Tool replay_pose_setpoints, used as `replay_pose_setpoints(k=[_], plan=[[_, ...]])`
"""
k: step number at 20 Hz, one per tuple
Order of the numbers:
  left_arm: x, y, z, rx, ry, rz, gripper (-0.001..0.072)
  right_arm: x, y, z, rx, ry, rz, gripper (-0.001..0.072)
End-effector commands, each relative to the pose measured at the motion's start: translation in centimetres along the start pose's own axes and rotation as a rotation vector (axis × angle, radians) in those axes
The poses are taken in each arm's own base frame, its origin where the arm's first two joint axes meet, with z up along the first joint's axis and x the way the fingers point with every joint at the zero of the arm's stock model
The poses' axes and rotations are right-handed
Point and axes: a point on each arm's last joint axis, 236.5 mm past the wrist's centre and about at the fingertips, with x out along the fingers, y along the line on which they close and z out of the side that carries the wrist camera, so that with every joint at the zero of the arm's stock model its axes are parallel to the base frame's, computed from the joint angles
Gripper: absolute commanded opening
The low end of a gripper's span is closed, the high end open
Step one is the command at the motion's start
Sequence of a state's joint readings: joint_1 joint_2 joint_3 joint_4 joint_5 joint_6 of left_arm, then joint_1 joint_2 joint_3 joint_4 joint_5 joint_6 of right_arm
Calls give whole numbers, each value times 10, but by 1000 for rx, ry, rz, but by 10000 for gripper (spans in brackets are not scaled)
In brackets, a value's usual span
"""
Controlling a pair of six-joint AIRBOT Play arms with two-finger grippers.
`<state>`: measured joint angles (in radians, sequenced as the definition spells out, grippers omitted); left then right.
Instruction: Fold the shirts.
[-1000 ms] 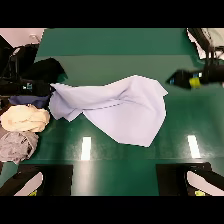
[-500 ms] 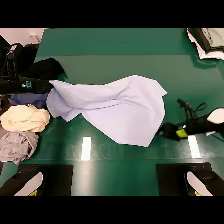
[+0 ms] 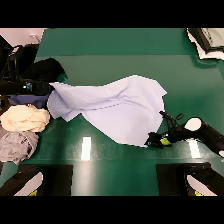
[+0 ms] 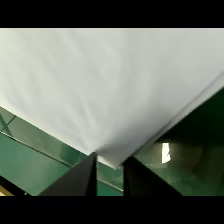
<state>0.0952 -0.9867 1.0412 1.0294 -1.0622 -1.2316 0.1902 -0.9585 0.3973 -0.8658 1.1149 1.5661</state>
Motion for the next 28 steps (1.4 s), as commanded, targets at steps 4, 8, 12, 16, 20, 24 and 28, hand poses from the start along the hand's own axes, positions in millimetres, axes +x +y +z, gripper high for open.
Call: replay_pose_setpoints(k=[4,8,12,16,20,24,28], plan=[[-5,-20,-8,-17,49,-77,31,-46,29,50,-137,-279,4,13],[-27,-87,-7,-53,77,-347,31,-159,4,101,-80,-540,-137,12],[-35,-128,-5,12,60,-491,31,-225,-23,123,-11,-563,-184,13],[8,-64,7,-24,31,-239,31,-236,-26,152,-7,-523,-188,13],[69,-15,7,-107,69,-140,54,-222,-12,183,-51,-464,-185,13],[83,12,3,-192,179,-162,552,-209,5,194,-103,-415,-185,13],[59,32,-42,-181,343,-199,551,-213,6,197,-117,-429,-200,13]])
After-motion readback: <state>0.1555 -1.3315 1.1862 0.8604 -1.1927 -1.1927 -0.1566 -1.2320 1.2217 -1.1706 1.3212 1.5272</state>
